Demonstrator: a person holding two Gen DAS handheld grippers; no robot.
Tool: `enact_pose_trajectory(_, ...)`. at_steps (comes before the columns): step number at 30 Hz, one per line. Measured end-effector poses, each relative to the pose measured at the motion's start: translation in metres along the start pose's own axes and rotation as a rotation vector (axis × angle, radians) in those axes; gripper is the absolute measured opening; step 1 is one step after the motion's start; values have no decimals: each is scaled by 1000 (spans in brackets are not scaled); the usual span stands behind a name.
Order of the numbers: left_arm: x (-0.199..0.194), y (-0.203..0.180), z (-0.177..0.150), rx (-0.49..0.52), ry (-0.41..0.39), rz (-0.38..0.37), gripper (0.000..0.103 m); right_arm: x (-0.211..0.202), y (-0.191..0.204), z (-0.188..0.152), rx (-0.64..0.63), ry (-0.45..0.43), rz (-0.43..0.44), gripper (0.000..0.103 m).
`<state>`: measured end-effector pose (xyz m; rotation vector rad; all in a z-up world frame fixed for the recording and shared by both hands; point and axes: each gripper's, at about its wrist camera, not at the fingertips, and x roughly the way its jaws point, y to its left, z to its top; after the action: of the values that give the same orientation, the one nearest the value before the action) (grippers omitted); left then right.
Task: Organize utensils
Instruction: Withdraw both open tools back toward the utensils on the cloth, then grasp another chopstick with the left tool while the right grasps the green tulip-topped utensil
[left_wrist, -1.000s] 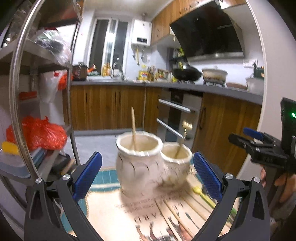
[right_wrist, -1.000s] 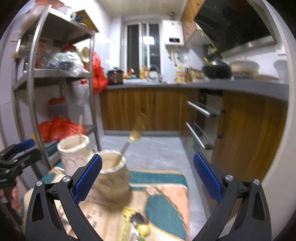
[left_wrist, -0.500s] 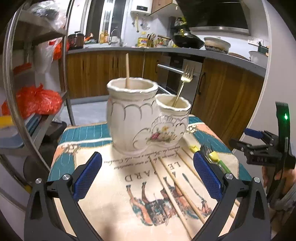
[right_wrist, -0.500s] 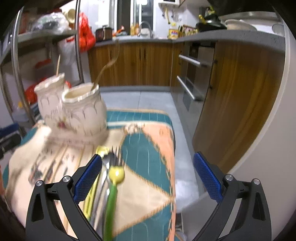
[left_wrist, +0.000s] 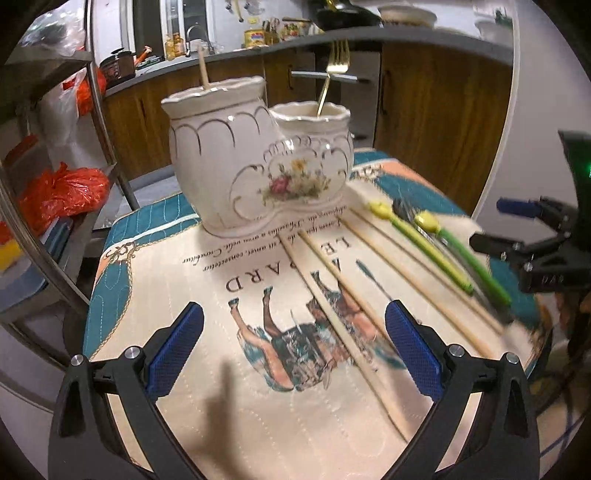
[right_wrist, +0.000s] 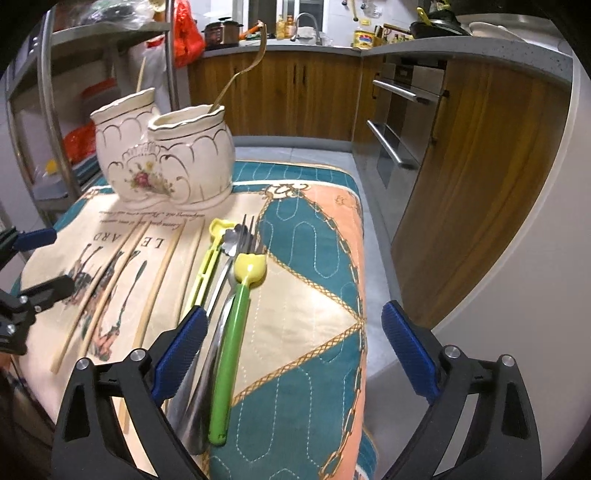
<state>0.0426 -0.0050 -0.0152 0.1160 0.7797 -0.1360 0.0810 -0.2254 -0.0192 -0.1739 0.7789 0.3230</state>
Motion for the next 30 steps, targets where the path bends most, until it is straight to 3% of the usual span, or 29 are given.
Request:
enact_pose_trajectory(6, 6, -10, -6, 49, 52, -17, 75, 7, 1, -1, -22, 45, 2, 68)
enact_pose_trajectory(9, 8, -15, -7, 71, 67, -34, 59, 6, 5, -2, -32, 46, 17, 58)
enact_pose_trajectory(11, 9, -17, -9, 75, 82, -51, 42, 4, 7, -2, -37, 46, 33, 52)
enact_pose_trajectory(16, 11, -18, -9, 87, 99, -69, 18, 5, 10, -4, -48, 62, 73, 41)
enact_pose_trajectory(24, 9, -10, -7, 110, 112, -40, 15, 5, 5, 0, -47, 57, 14, 38)
enact_pose_trajectory(30, 14, 5, -4, 90, 134, -22, 15, 11, 13, 4, -82, 72, 36, 38)
